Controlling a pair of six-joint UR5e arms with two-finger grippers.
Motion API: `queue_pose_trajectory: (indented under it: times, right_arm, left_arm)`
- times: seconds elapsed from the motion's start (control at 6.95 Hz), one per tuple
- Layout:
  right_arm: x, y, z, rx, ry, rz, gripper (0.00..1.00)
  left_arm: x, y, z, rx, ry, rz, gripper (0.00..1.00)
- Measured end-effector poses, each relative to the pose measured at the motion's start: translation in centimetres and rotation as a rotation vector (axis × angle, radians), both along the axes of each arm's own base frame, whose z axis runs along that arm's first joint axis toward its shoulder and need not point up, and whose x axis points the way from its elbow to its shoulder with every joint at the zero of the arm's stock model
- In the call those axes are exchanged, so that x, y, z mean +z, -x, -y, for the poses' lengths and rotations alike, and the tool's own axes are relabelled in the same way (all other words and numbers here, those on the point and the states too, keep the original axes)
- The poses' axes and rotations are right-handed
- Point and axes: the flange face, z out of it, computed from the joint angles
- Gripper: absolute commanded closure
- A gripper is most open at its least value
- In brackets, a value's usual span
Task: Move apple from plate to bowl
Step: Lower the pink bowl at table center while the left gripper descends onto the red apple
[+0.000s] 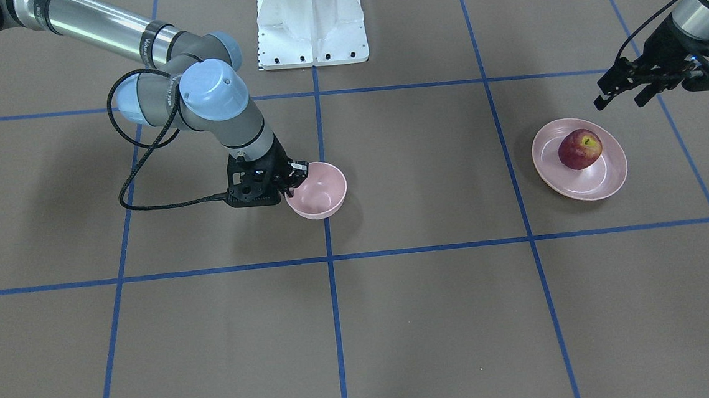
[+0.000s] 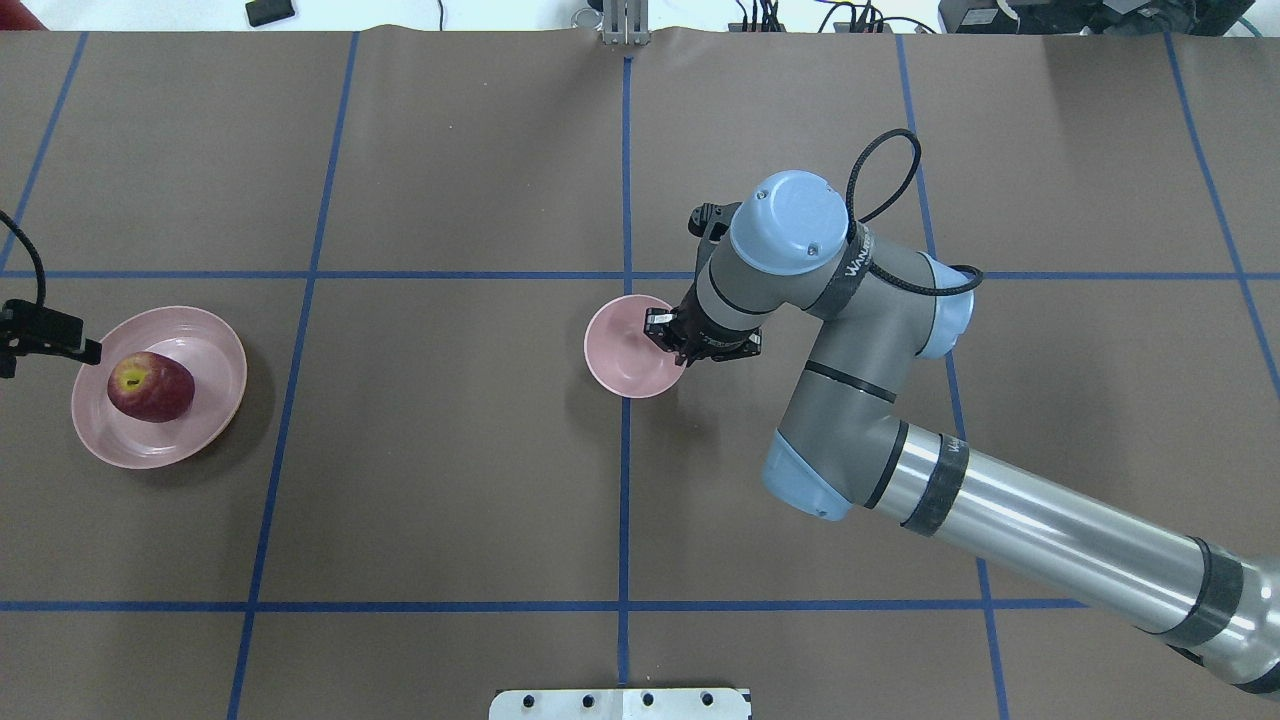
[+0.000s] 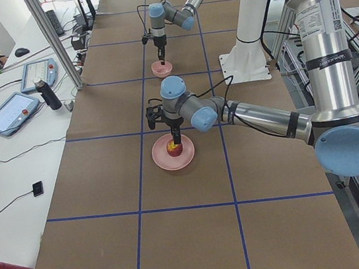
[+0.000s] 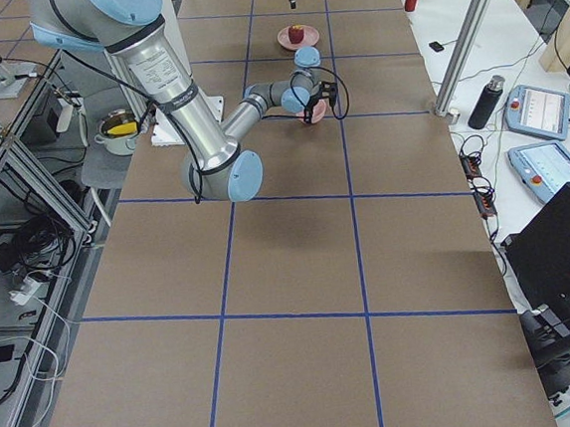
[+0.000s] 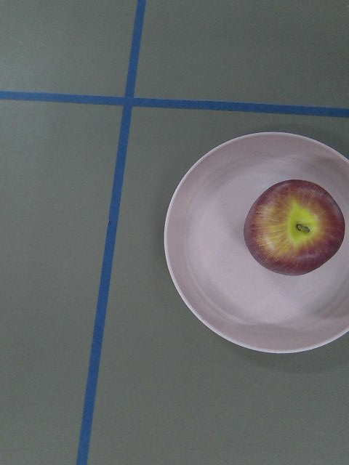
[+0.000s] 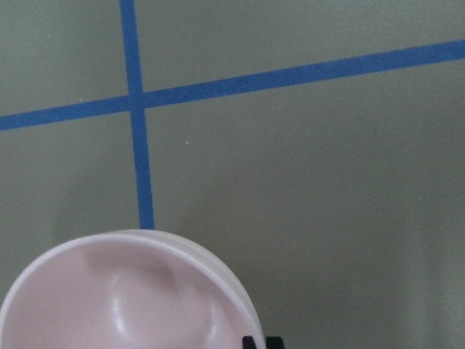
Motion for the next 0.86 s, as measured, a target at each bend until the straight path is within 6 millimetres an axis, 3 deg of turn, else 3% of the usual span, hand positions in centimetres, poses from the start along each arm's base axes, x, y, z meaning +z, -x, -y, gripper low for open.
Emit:
queue_pose_trajectory:
  times: [0.14, 0.29, 0.43, 0.86]
  right_arm:
    - [-0.2, 0.3, 0.2, 0.012, 0.017, 0.0, 0.91]
    - [-0.2, 0.4, 0.3, 0.018, 0.025, -0.001, 0.38]
    - [-0.4, 0.4, 0.3, 0.02, 0.025, 0.001, 0.0]
    - [-2.1, -0.2, 1.0, 0.033, 0.014, 0.026, 0.0]
  left_arm:
    - [-0.3, -1.7, -0.7, 0.016, 0.005, 0.008, 0.04]
    - [-0.5, -2.9, -1.0, 0.032, 0.003, 0.01, 0.03]
    - [-0.3, -3.8, -1.4, 0.043, -0.006, 0.026, 0.02]
    - [2.7, -5.9, -2.2, 0.032, -0.03, 0.149, 0.02]
